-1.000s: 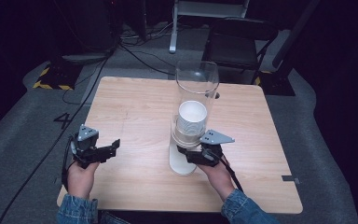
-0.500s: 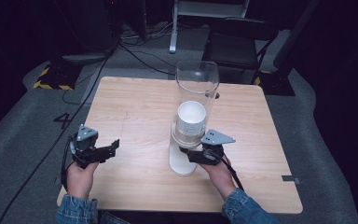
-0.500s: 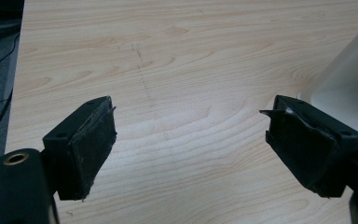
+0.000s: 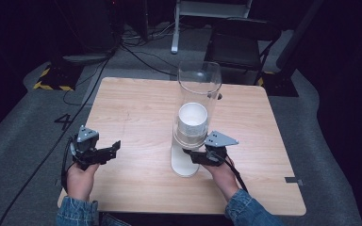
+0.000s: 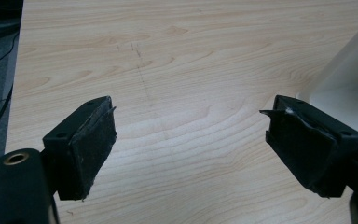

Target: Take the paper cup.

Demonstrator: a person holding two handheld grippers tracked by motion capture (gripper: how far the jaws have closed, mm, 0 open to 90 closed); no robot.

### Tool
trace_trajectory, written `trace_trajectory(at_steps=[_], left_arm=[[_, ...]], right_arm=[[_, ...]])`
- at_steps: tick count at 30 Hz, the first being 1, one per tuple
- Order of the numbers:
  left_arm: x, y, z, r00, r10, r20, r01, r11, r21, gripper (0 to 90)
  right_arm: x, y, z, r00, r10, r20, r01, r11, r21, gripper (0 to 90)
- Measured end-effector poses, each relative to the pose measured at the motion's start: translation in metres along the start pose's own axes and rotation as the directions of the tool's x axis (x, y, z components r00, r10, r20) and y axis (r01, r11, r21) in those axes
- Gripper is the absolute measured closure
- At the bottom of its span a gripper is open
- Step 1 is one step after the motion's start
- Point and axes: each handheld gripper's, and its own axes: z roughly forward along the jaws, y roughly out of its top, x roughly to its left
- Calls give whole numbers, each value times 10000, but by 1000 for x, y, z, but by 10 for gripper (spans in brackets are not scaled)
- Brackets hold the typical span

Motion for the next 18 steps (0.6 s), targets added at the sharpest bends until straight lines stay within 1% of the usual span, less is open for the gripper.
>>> trace_trajectory(at_steps=[4, 7, 9, 12, 17, 18], left_arm=[[0, 0, 1, 10000, -8, -3, 8, 10000, 28, 157], [0, 0, 1, 10000, -9, -4, 9, 10000, 51, 157], [0, 0, 1, 10000, -5, 11, 5, 10000, 74, 157], [0, 0, 1, 10000, -6, 29, 6, 10000, 80, 157], [1, 0, 1, 10000, -36, 38, 35, 10000, 76, 157], [1, 0, 1, 10000, -46, 31, 45, 10000, 67, 157]], right_arm=[[2, -1, 0, 9999, 117, 14, -117, 9999, -91, 330], [3, -4, 1, 9995, 314, -31, -315, 9992, -243, 329], [4, -4, 1, 9993, 364, -24, -364, 9991, -228, 329], [6, -5, 2, 9982, 574, -159, -578, 9979, -302, 329], [6, -6, 2, 9978, 635, -170, -641, 9973, -351, 329], [7, -7, 2, 9971, 729, -206, -736, 9967, -347, 329]])
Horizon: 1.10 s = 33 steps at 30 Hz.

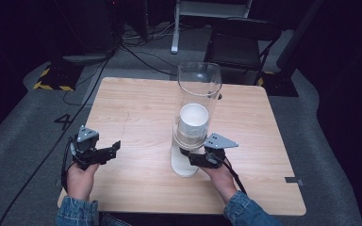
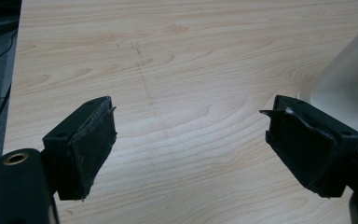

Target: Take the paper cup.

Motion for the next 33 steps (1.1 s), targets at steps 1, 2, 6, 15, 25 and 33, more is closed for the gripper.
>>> trace_trajectory(at_steps=[1, 2, 6, 15, 25, 33], left_arm=[[0, 0, 0, 10000, 41, 4, -41, 10000, 3, 157], [0, 0, 0, 10000, 42, 8, -42, 10000, 10, 157], [0, 0, 0, 10000, 23, 3, -23, 10000, 23, 157], [1, 0, -1, 10000, -44, 2, 44, 10000, -49, 157], [2, 0, 0, 10000, -49, -1, 49, 10000, -22, 157], [2, 0, 0, 10000, -64, 29, 64, 10000, 8, 157]], right_arm=[[0, 0, 0, 10000, 36, -34, -36, 10000, -42, 329], [0, -1, 0, 10000, 32, -40, -33, 10000, -56, 329], [0, -1, 0, 9998, 141, -112, -141, 9999, -7, 330], [-2, -8, 6, 9987, 352, -370, -330, 9977, 584, 335], [-2, -25, 10, 9990, -440, 6, 439, 9965, 705, 333], [-1, -35, 17, 9985, -533, 125, 502, 9826, 1788, 331]])
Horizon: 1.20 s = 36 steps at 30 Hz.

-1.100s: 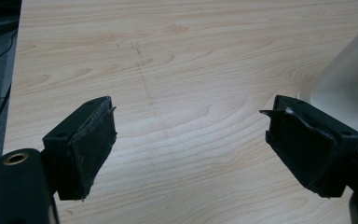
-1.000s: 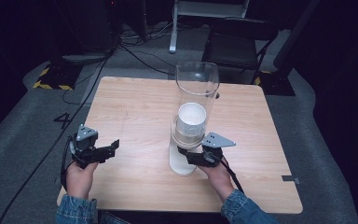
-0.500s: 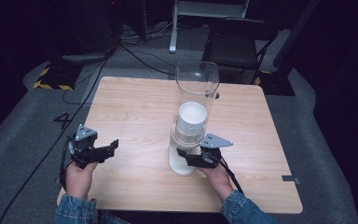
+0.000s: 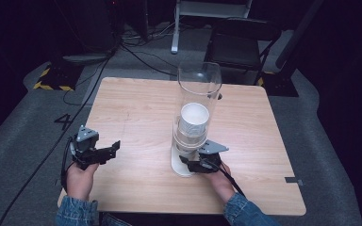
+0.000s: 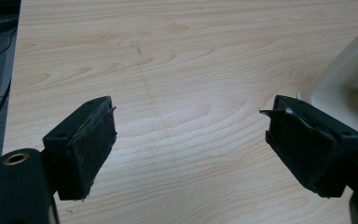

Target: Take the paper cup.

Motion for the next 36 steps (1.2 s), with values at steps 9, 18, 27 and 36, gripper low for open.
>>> trace_trajectory(at_steps=[9, 18, 27, 36], left_arm=[[0, 0, 2, 10000, 54, 44, -55, 10000, 64, 157], [-1, 1, 4, 10000, 31, 65, -32, 10000, 83, 157], [-1, 2, 9, 9999, 44, 106, -46, 9998, 187, 157], [-6, 10, 22, 9995, 181, 250, -190, 9992, 361, 157]], right_arm=[[1, -6, 3, 9998, 166, -60, -164, 9995, 273, 331], [2, -10, 4, 9993, 352, -99, -345, 9974, 637, 329], [3, -10, -2, 9998, 154, 153, -164, 9976, 675, 329], [-3, -13, -18, 9987, 144, 497, -178, 9975, 681, 329]])
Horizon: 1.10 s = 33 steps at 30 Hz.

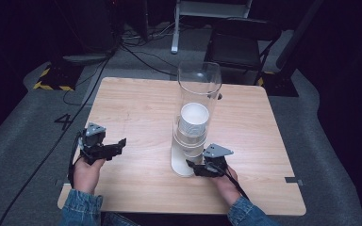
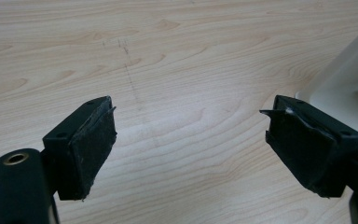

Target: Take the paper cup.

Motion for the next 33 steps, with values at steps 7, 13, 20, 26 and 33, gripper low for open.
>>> trace_trajectory(at_steps=[7, 13, 20, 26, 33], left_arm=[[4, 6, 8, 9999, -141, -29, 141, 9999, 53, 158], [3, 10, 12, 9999, -101, 34, 101, 9999, 40, 158], [7, 12, 18, 9996, -249, 93, 248, 9997, 74, 158], [6, 13, 20, 9994, -314, 135, 313, 9994, 115, 158], [7, 11, 19, 9995, -306, 64, 305, 9994, 175, 159]], right_arm=[[-4, -5, -12, 9985, -285, 477, 272, 9993, 272, 329], [-10, -8, -24, 9973, -168, 718, 144, 9993, 337, 329], [-20, -6, -43, 9941, -194, 1063, 172, 9996, 220, 330], [-31, -3, -55, 9918, 0, 1281, 0, 10000, -5, 330], [-45, 0, -65, 9876, 476, 1497, -426, 9984, -363, 330]])
